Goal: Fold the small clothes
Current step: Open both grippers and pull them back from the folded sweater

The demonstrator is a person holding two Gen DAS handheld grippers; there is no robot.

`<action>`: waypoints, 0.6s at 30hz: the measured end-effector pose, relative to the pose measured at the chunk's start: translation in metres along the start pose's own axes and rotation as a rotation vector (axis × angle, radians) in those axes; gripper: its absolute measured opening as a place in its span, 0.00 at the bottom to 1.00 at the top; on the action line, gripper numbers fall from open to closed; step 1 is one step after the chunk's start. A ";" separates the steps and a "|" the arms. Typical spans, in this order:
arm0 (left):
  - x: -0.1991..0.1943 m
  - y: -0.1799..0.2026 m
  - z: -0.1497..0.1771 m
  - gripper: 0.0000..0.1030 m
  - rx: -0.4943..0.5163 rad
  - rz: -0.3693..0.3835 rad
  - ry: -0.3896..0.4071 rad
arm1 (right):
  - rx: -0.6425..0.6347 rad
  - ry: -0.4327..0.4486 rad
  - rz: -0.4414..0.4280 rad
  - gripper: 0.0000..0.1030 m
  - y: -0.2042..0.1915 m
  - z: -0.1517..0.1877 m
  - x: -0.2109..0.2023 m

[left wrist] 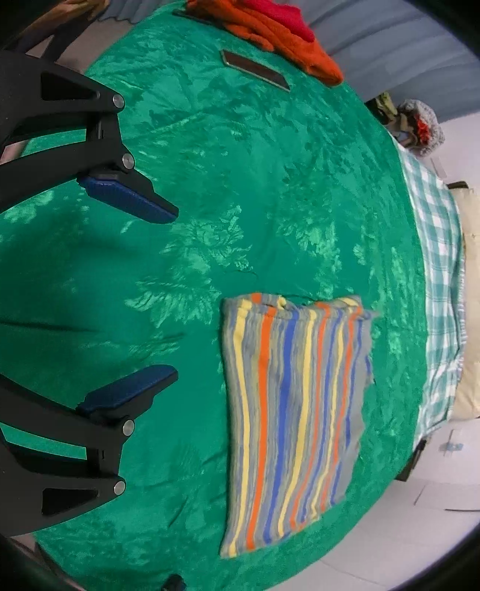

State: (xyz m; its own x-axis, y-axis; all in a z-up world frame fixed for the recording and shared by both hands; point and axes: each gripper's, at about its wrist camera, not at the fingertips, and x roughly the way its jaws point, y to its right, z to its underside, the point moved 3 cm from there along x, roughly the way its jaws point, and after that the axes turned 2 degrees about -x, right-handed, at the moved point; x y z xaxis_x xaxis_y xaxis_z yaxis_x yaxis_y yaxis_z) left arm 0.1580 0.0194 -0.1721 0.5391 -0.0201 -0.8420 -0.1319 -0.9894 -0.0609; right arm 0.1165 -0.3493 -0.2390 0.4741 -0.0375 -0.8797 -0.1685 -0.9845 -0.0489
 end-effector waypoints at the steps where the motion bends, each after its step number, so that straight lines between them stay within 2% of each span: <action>1: -0.001 0.000 -0.001 0.79 -0.002 0.003 0.004 | 0.004 0.004 -0.003 0.36 -0.001 0.005 -0.002; 6: -0.021 0.007 0.006 0.79 -0.002 0.017 0.031 | 0.004 0.033 0.002 0.37 -0.011 0.020 -0.015; 10: -0.036 0.014 0.017 0.79 0.006 0.034 0.053 | -0.002 0.069 0.019 0.45 -0.019 0.028 -0.028; 12: -0.041 0.019 0.023 0.83 0.010 0.038 0.061 | -0.003 0.088 0.024 0.51 -0.024 0.033 -0.035; 14: -0.046 0.023 0.030 0.87 0.015 0.044 0.073 | 0.000 0.109 0.030 0.61 -0.028 0.036 -0.043; 18: -0.052 0.031 0.043 0.92 0.007 0.057 0.085 | -0.017 0.145 0.049 0.64 -0.036 0.045 -0.054</action>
State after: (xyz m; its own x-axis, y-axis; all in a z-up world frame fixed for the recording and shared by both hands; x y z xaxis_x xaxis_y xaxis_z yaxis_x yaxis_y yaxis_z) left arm 0.0904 -0.0045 -0.1532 0.5995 -0.0886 -0.7955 -0.1702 -0.9852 -0.0186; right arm 0.0579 -0.3040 -0.2111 0.5857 -0.1086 -0.8032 -0.1806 -0.9836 0.0013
